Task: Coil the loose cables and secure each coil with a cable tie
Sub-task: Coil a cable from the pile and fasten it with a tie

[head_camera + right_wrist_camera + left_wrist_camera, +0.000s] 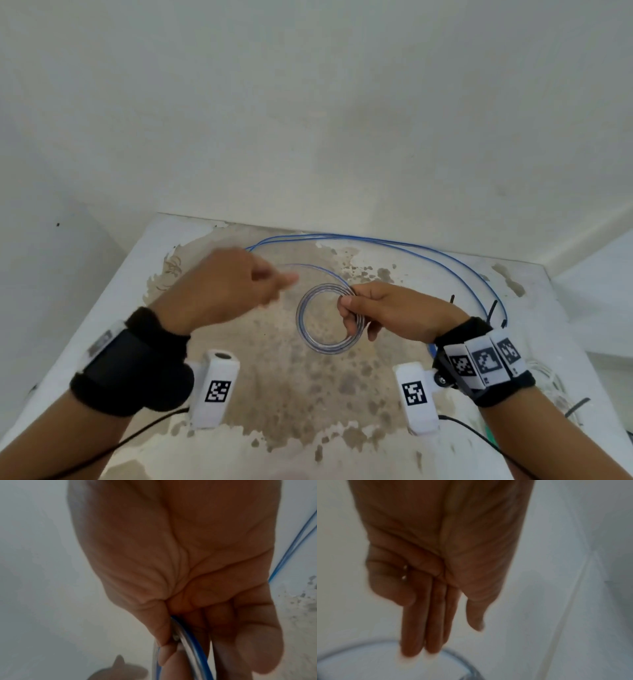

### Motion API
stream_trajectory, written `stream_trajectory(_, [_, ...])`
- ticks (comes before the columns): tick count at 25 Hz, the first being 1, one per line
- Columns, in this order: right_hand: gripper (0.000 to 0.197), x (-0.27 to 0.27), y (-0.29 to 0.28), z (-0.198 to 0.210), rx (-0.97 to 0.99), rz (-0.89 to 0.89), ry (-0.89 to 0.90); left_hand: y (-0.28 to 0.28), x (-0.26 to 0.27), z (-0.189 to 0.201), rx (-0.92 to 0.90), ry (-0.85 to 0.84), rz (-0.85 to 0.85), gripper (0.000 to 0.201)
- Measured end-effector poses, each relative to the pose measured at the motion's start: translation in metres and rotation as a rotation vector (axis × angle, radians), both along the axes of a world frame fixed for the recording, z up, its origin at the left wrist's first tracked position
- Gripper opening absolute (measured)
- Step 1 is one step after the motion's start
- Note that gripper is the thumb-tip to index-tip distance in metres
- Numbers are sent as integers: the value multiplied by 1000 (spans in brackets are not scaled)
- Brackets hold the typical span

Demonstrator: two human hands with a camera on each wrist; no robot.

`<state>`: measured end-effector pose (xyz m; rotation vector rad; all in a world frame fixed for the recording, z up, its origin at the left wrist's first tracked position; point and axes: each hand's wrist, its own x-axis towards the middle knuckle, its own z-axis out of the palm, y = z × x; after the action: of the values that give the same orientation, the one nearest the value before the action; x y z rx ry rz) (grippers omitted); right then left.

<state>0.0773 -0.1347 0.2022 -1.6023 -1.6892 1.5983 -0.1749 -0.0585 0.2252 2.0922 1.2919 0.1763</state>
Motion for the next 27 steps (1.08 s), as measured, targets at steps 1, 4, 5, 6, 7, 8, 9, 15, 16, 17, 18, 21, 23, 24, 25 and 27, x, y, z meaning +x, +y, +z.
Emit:
stream_trajectory(1, [27, -1, 2, 3, -14, 23, -13, 7, -1, 5, 149, -71, 5, 32])
stream_trajectory(4, [28, -8, 9, 11, -27, 47, -36, 21, 3, 2, 94, -142, -198, 33])
stream_trajectory(5, [28, -10, 11, 11, -13, 19, -37, 24, 4, -6, -46, -135, -252, 32])
stream_trajectory(6, [28, -10, 12, 10, 4, -20, -33, 24, 6, -13, -180, -171, -277, 29])
stream_trajectory(7, [28, -9, 13, 8, 22, -68, -27, 24, 7, -21, -274, -231, -275, 26])
stream_trajectory(8, [28, -8, 13, 6, 32, -111, -19, 23, 9, -27, -345, -297, -237, 23])
stream_trajectory(9, [28, -8, 14, 3, 36, -135, -14, 20, 9, -33, -398, -355, -178, 21])
stream_trajectory(15, [27, -14, 18, -7, 9, -197, -29, 6, 14, -53, -510, -512, 49, 14])
stream_trajectory(16, [28, -14, 19, -7, 0, -200, -21, 6, 13, -52, -555, -530, 64, 15])
stream_trajectory(17, [28, -14, 20, -8, -6, -198, -13, 5, 14, -52, -591, -547, 71, 17])
stream_trajectory(18, [28, -14, 21, -8, -9, -200, -5, 4, 15, -52, -605, -566, 77, 19])
stream_trajectory(21, [28, -12, 21, -9, 3, -257, 55, 1, 19, -53, -580, -643, 141, 23])
stream_trajectory(23, [28, -12, 20, -10, 8, -298, 96, 0, 21, -54, -621, -657, 141, 25])
stream_trajectory(24, [29, -12, 19, -11, 7, -302, 111, -1, 22, -54, -654, -637, 117, 26])
stream_trajectory(25, [29, -12, 19, -13, 5, -298, 123, 0, 22, -55, -681, -613, 85, 27])
stream_trajectory(27, [30, -11, 19, -15, -2, -286, 143, 0, 22, -58, -722, -614, 61, 30])
